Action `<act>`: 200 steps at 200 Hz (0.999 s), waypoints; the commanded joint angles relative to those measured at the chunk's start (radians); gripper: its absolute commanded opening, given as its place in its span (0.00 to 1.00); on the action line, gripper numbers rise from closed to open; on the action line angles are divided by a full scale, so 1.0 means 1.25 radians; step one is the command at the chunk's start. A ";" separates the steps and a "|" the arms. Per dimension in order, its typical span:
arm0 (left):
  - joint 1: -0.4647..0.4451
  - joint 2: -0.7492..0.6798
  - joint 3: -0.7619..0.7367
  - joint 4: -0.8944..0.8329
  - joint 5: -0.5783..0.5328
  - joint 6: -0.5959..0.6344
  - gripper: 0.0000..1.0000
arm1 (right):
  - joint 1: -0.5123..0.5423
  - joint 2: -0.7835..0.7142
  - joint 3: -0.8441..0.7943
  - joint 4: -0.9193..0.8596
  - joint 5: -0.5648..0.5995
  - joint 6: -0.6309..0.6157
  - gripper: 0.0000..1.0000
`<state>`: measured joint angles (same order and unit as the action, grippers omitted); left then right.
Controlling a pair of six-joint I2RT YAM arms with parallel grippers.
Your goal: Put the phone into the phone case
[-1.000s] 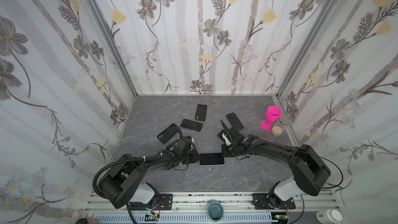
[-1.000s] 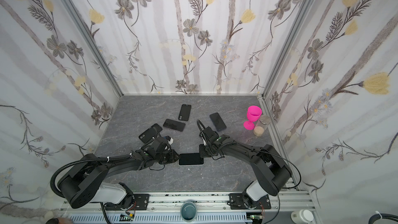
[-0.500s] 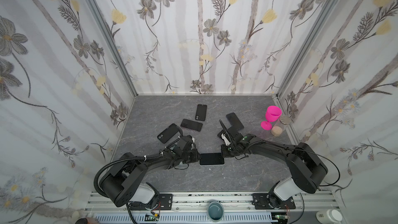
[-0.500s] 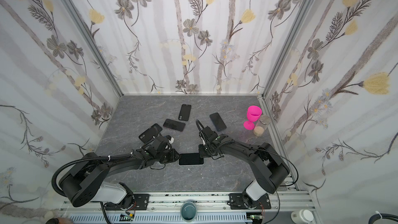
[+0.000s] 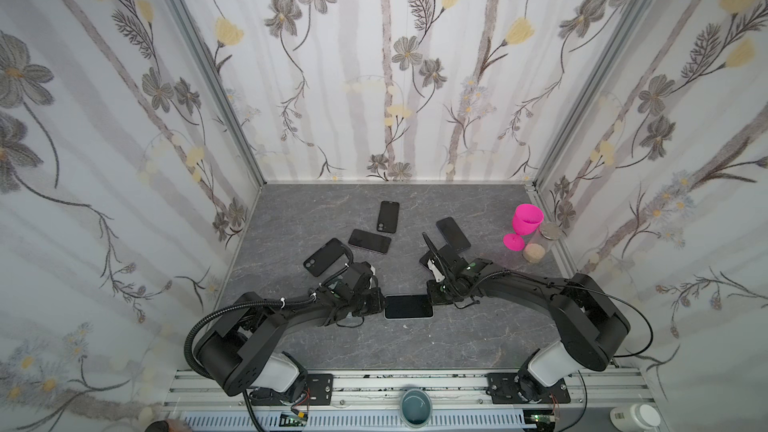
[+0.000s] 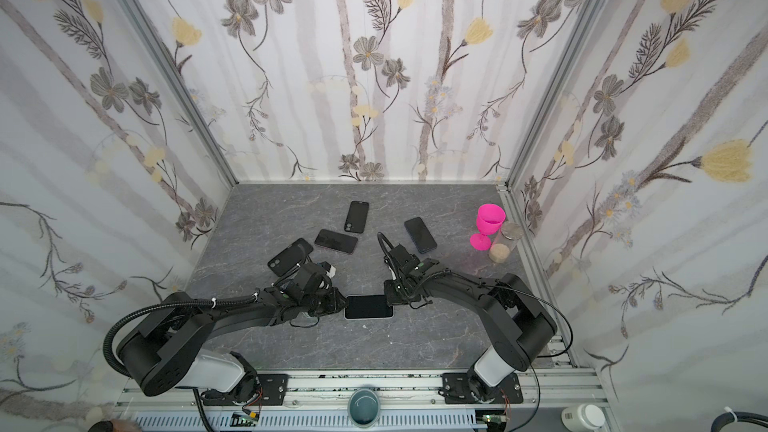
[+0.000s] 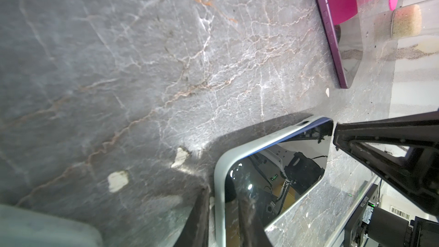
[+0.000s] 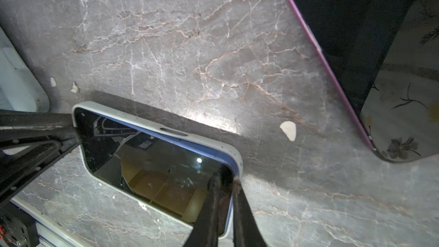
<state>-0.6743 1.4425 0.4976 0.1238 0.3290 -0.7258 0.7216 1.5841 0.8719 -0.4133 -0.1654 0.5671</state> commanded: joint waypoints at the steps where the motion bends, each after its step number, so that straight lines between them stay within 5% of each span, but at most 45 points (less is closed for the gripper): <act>1: 0.000 0.004 0.002 0.013 -0.001 0.006 0.21 | 0.001 0.003 0.003 -0.015 0.010 -0.002 0.14; 200: 0.003 0.027 0.019 0.008 0.006 0.022 0.21 | 0.016 0.082 0.031 -0.052 0.045 -0.031 0.14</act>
<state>-0.6724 1.4742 0.5125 0.1295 0.3447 -0.7105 0.7292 1.6752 0.9108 -0.4404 -0.1501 0.5541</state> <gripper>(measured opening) 0.213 0.144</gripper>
